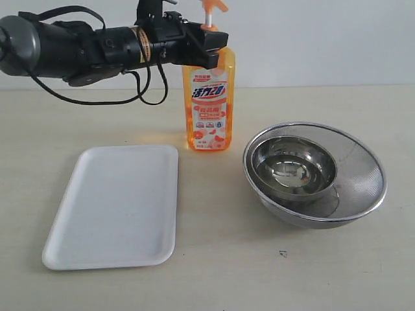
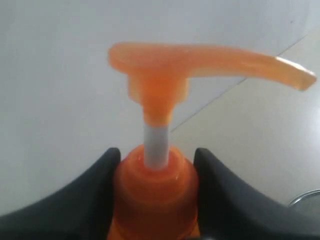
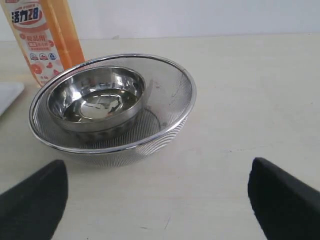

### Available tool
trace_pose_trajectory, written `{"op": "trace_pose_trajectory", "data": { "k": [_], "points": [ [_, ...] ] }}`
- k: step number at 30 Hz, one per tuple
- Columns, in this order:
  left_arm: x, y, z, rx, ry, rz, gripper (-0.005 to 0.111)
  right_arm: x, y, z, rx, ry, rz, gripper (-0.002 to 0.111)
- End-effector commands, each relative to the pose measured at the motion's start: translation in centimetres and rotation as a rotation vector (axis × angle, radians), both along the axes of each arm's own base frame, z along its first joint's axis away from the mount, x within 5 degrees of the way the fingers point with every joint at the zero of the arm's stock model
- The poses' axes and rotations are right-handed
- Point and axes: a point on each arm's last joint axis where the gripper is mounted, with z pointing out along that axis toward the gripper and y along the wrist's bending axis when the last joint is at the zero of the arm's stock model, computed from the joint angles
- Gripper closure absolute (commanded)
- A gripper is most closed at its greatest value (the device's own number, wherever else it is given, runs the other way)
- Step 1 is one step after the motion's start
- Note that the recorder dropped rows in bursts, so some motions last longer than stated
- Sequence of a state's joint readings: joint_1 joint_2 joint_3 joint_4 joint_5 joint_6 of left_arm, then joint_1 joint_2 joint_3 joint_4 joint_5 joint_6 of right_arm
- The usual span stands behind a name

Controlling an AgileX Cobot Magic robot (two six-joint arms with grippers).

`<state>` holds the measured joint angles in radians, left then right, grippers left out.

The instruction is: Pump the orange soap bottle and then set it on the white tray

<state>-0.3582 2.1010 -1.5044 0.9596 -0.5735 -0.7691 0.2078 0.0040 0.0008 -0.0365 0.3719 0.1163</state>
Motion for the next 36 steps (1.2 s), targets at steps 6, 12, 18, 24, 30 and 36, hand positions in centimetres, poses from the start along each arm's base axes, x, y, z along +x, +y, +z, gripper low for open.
{"op": "trace_pose_trajectory", "data": {
  "k": [6,12,18,24,30,36],
  "points": [
    [-2.7,1.1,4.8,-0.135,0.032,0.119,0.102,0.0,0.0,0.1,0.000,-0.009,-0.006,0.021],
    [-5.9,-1.4,7.4,-0.056,0.087,0.182,0.102,0.0,0.0,0.1,-0.001,-0.008,-0.006,0.021],
    [-8.8,-2.6,9.3,-0.095,0.158,0.214,0.102,0.0,0.0,0.1,-0.001,-0.008,-0.006,0.021],
    [-10.5,-1.3,9.7,-0.079,0.175,0.236,0.102,0.0,0.0,0.1,-0.001,-0.008,-0.006,0.021],
    [-12.1,-0.1,7.7,-0.051,0.253,0.257,0.102,0.0,0.0,0.1,-0.001,-0.008,-0.006,0.021],
    [-12.6,-0.4,6.8,-0.101,0.247,0.207,0.102,0.0,0.0,0.1,-0.001,-0.008,-0.006,0.021]
  ]
}}
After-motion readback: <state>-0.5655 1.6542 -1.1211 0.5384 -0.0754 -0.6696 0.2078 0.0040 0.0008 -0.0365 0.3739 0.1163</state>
